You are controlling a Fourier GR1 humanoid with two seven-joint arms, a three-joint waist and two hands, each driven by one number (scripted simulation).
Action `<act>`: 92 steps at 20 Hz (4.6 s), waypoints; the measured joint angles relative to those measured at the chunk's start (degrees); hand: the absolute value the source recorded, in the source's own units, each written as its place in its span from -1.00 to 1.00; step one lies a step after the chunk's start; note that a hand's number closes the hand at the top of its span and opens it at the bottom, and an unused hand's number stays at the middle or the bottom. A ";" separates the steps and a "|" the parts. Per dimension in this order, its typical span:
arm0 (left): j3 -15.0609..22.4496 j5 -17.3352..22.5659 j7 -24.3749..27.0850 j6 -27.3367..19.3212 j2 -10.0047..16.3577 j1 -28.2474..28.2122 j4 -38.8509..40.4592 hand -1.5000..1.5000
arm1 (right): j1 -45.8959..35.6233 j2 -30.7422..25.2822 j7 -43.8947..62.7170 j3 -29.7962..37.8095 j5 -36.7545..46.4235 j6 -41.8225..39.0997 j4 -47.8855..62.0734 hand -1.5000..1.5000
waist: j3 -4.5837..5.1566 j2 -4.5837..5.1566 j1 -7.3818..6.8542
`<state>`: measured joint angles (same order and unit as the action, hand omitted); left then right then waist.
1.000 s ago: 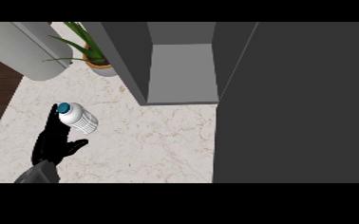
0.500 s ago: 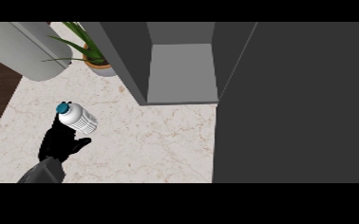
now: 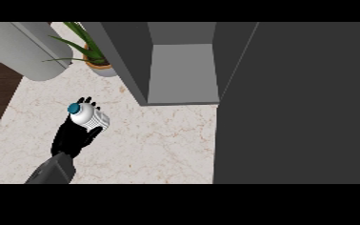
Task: Pick up the bottled water, place it into the cabinet and close the cabinet
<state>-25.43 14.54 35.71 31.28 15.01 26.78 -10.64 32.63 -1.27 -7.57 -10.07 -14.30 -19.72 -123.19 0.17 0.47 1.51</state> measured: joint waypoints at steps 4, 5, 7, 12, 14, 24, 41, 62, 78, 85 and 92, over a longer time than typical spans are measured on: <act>0.48 -0.33 0.24 -0.40 -0.74 0.93 -0.35 1.00 | 0.50 0.16 0.00 -0.50 0.34 0.32 -0.29 -1.00 | 0.01 0.00 0.07; 0.66 -0.43 0.59 -0.29 -1.15 0.66 -0.49 1.00 | 0.72 -0.23 -0.45 0.12 -0.17 -0.15 0.07 -1.00 | 0.00 -0.03 0.03; 0.42 -0.03 0.31 0.01 -1.14 1.01 -0.53 1.00 | 0.77 0.02 -0.02 -0.28 0.01 0.37 -0.54 -1.00 | 0.00 -0.03 0.00; 0.83 -0.40 2.08 -1.78 -1.92 1.05 -1.04 1.00 | 2.20 -0.28 -0.93 -0.92 0.26 -0.17 -1.00 -1.00 | -0.02 -0.06 0.03; 1.67 -0.99 2.80 -1.69 -2.27 0.25 -2.01 1.00 | 2.63 -0.76 -0.04 -0.54 -0.31 -0.02 -2.13 -1.00 | -0.03 -0.15 -0.19; 4.07 -0.63 4.07 -1.41 -4.87 -4.47 -8.02 1.00 | 1.97 -0.38 -0.13 -0.47 0.08 1.05 -1.35 -1.00 | -0.20 -0.52 -1.08; 9.60 8.03 -14.22 -2.61 -11.89 -15.50 -39.11 1.00 | 1.67 -1.71 -1.02 -0.08 -0.72 0.02 0.22 -1.00 | -0.25 -0.75 -1.85; 35.46 11.68 -26.35 -39.49 -14.87 -6.72 -63.54 1.00 | -0.26 -0.48 -0.06 -3.25 0.19 2.35 1.13 -1.00 | -0.15 -0.56 -1.05; 38.04 6.82 -23.73 -56.53 -14.87 21.25 -39.35 1.00 | -2.41 -0.86 -0.31 -2.55 -1.38 2.22 3.24 -1.00 | -0.17 -0.17 0.16; 33.95 5.13 -19.72 -57.66 -14.86 32.00 -22.50 1.00 | -2.59 -1.14 0.36 -2.80 -1.97 2.27 2.95 -1.00 | -0.17 0.16 0.84; 31.83 3.57 -14.39 -59.12 -14.72 36.85 -10.21 1.00 | -2.84 -1.55 0.03 -3.23 -1.78 1.70 3.64 -1.00 | -0.16 0.46 1.50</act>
<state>6.40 18.12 21.32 -27.84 0.29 63.63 -20.86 29.79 -2.82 -7.54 -13.30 -16.08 -18.02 -119.55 0.01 0.93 3.01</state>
